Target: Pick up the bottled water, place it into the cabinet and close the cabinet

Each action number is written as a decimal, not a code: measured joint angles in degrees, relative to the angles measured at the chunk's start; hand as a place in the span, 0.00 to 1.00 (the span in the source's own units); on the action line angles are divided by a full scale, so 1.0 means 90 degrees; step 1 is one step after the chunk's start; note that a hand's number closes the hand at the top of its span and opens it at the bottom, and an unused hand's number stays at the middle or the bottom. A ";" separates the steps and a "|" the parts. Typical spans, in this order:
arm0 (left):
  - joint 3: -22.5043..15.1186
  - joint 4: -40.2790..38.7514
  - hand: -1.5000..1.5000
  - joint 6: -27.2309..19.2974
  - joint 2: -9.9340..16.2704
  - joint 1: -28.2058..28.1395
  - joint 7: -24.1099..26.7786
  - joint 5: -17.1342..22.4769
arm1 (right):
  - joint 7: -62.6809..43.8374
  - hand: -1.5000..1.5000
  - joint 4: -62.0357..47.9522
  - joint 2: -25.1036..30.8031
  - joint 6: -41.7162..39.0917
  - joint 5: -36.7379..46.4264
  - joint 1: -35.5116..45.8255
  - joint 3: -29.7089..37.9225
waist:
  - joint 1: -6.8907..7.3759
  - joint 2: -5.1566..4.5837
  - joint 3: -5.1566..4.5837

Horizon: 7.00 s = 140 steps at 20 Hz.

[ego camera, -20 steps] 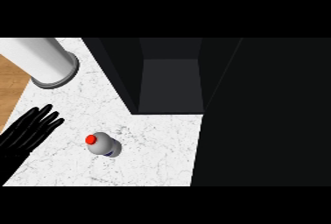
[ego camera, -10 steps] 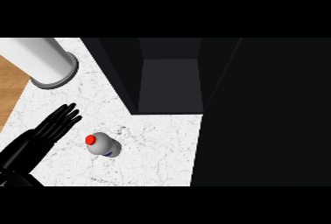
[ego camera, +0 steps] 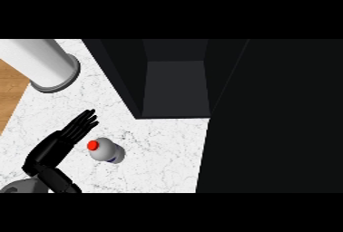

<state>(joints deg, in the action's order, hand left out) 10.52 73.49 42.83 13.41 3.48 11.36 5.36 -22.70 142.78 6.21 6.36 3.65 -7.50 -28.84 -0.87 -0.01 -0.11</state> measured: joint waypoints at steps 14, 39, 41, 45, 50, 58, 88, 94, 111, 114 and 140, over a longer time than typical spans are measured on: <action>-0.0262 -0.3044 0.00 -0.0811 -0.0055 0.1072 0.2136 -0.1268 | -0.0091 0.00 -0.0012 0.0219 0.0301 0.0044 0.0229 -0.0083 | -0.0033 -0.0009 -0.0002; -0.0949 -0.4909 1.00 -0.1833 -0.0503 0.2127 0.4153 -0.1818 | 0.0270 0.00 -0.0087 0.0617 0.0562 -0.0002 0.0125 -0.0170 | -0.0027 0.0007 0.0003; -0.0949 -0.4820 1.00 -0.2193 -0.0536 0.2150 0.4276 -0.1869 | 0.0158 0.00 -0.0053 0.0643 0.0614 0.0004 0.0165 -0.0185 | -0.0016 0.0008 0.0002; -0.0563 -0.4641 1.00 -0.3349 -0.0856 0.2017 0.4424 -0.1675 | 0.0291 0.00 -0.0067 0.0691 0.0682 -0.0002 0.0054 -0.0242 | 0.0011 0.0023 0.0005; -0.0310 -0.4335 1.00 -0.4377 -0.1217 0.1795 0.4691 -0.1462 | 0.0313 0.00 -0.0081 0.0733 0.0723 -0.0022 0.0080 -0.0190 | 0.0052 0.0021 0.0007; -0.1235 -0.3323 1.00 -0.4894 -0.1448 0.1783 0.4038 -0.0125 | 0.0311 0.00 -0.0051 0.0734 0.0855 -0.0010 0.0012 -0.0342 | 0.0048 0.0034 0.0010; -0.3502 -0.2665 1.00 -0.8043 -0.1488 0.4161 0.1298 0.2336 | 0.0698 0.00 -0.0013 0.1032 0.0741 -0.0145 -0.0409 -0.0168 | -0.0069 -0.0008 0.0011; -0.3384 -0.3608 1.00 -0.8268 -0.1489 0.4710 0.1573 0.2833 | 0.0934 0.00 -0.0007 0.1062 0.0701 -0.0183 -0.0641 -0.0156 | -0.0116 -0.0021 0.0010; -0.2974 -0.6321 1.00 -0.8856 -0.1474 0.6125 0.2622 0.2923 | 0.1602 0.00 -0.0042 0.1253 0.0207 -0.0407 -0.1156 0.0215 | -0.0298 -0.0092 0.0010; -0.2992 -0.6696 0.00 -0.8889 -0.1481 0.6357 0.2665 0.2813 | 0.1605 0.00 -0.0066 0.1218 0.0151 -0.0433 -0.1085 0.0270 | -0.0311 -0.0113 0.0009; -0.2451 -0.7186 0.00 -0.7466 -0.1472 0.7000 0.3246 0.2887 | 0.1921 0.00 -0.0077 0.1128 -0.0120 -0.0519 -0.1338 0.0268 | -0.0390 -0.0133 0.0005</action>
<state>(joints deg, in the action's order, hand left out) -11.54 8.82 -24.36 0.15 66.48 40.58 31.34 -5.41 142.08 16.36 5.28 -1.02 -19.54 -26.43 -4.38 -1.21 -0.06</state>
